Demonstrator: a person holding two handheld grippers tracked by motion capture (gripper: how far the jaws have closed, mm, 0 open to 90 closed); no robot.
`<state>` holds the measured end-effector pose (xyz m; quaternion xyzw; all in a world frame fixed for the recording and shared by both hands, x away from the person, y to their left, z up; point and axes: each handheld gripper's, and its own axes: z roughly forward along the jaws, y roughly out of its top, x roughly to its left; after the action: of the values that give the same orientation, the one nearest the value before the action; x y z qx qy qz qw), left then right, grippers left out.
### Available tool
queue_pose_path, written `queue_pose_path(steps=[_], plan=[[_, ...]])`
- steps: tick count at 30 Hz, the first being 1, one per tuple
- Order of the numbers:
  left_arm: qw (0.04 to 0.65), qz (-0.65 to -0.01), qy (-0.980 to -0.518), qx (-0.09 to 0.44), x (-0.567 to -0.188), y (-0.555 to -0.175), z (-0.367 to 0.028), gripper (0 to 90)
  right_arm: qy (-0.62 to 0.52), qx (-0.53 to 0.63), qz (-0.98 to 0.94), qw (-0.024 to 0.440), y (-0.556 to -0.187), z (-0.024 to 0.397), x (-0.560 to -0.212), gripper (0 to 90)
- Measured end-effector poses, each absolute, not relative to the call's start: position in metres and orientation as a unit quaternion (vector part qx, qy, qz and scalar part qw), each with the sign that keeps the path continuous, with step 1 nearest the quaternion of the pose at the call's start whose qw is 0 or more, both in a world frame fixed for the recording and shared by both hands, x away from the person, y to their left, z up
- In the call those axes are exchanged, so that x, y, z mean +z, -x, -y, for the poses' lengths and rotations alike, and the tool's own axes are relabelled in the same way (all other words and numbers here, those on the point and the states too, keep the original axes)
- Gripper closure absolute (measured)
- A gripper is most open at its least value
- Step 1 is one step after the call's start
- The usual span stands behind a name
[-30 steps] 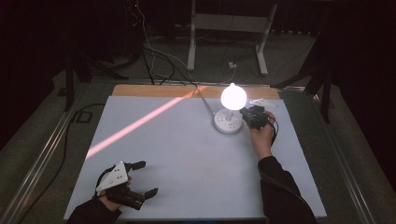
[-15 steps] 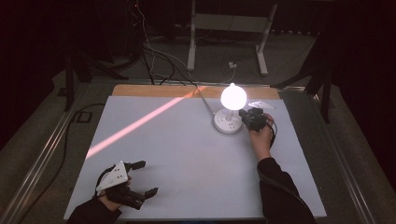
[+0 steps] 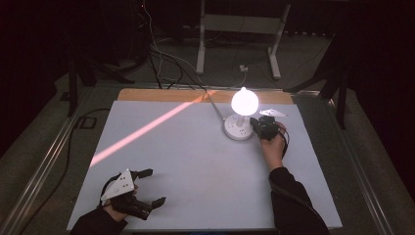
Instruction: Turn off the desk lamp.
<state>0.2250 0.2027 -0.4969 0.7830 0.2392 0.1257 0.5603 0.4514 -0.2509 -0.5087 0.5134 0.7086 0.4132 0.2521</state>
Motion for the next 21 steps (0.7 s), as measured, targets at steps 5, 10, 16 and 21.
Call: queue_pose_path(steps=[5,10,16,21], plan=[[0.560,-0.238,-0.784,0.125,-0.4971,-0.2251,-0.2024,0.5,-0.515,0.411,-0.709,0.251,-0.4515,0.2506,-0.5117,90.0],[0.560,-0.238,-0.784,0.125,-0.4971,-0.2251,-0.2023,0.5,-0.513,0.408,-0.713,0.251,-0.4516,0.2496,-0.5129,90.0],[0.559,-0.238,-0.784,0.125,-0.4971,-0.2253,-0.2025,0.4,-0.516,0.406,-0.712,0.250,-0.4524,0.2499,-0.5134,90.0],[0.560,-0.238,-0.784,0.124,-0.4972,-0.2251,-0.2023,0.5,-0.515,0.404,-0.713,0.250,-0.4523,0.2486,-0.5146,90.0]])
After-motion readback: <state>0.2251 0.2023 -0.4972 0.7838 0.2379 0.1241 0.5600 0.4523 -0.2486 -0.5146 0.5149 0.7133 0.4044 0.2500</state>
